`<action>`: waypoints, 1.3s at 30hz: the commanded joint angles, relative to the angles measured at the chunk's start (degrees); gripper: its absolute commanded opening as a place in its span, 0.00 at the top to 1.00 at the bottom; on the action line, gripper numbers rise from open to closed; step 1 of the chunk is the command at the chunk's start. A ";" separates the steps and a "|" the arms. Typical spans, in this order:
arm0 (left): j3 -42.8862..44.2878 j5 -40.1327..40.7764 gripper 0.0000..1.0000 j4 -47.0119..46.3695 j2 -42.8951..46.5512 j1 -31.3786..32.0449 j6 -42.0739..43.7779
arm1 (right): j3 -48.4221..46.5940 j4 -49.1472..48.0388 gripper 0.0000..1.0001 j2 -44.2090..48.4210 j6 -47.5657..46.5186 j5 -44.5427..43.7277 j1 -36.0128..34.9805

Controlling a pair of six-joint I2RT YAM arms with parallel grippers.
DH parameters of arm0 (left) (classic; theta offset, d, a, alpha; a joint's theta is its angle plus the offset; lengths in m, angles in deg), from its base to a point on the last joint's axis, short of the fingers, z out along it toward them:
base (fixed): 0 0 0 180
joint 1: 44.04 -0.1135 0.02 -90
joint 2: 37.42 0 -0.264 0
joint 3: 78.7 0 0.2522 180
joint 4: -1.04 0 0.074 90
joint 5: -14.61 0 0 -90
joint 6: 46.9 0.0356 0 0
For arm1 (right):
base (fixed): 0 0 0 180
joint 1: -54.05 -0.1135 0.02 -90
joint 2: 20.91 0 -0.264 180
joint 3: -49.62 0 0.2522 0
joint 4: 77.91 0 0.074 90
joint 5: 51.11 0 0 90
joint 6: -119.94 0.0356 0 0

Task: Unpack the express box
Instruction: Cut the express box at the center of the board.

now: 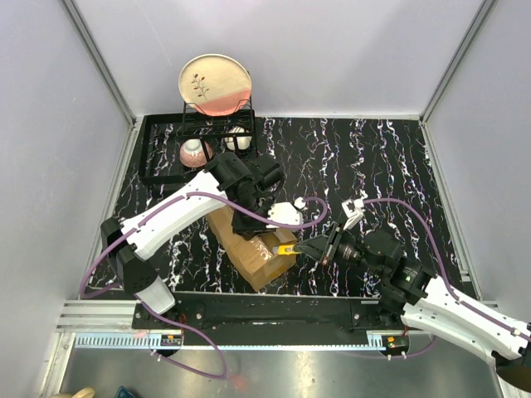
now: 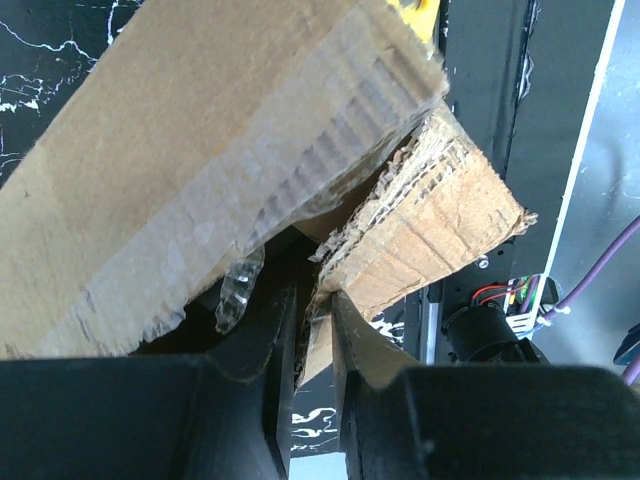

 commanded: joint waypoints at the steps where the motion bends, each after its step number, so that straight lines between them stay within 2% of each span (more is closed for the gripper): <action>1: 4.46 2.40 1.00 -2.32 0.48 -0.07 -3.23 | 2.12 5.67 1.00 0.54 2.39 13.98 4.36; 6: 4.99 2.94 1.00 -3.02 -0.39 -0.06 -6.13 | 2.30 2.78 1.00 -1.64 3.45 18.48 6.75; 13: 5.25 4.52 1.00 -4.78 -1.53 1.25 -8.68 | 0.11 -6.27 1.00 -12.79 3.45 24.53 7.10; 18: 4.47 6.10 1.00 -5.92 -1.71 1.25 -10.00 | -0.86 -6.64 1.00 -14.66 4.24 29.28 7.98; 27: 5.96 9.17 1.00 -7.77 -2.24 -0.15 -13.60 | -5.43 2.94 1.00 -10.88 -0.07 38.77 9.39; 35: 6.39 10.67 1.00 -9.18 -2.59 -2.70 -17.82 | -9.12 3.74 1.00 -10.00 -2.09 45.02 9.48; 39: 8.67 10.32 1.00 -9.18 -3.47 -3.84 -19.58 | -15.09 11.96 1.00 -9.91 -8.31 46.00 9.39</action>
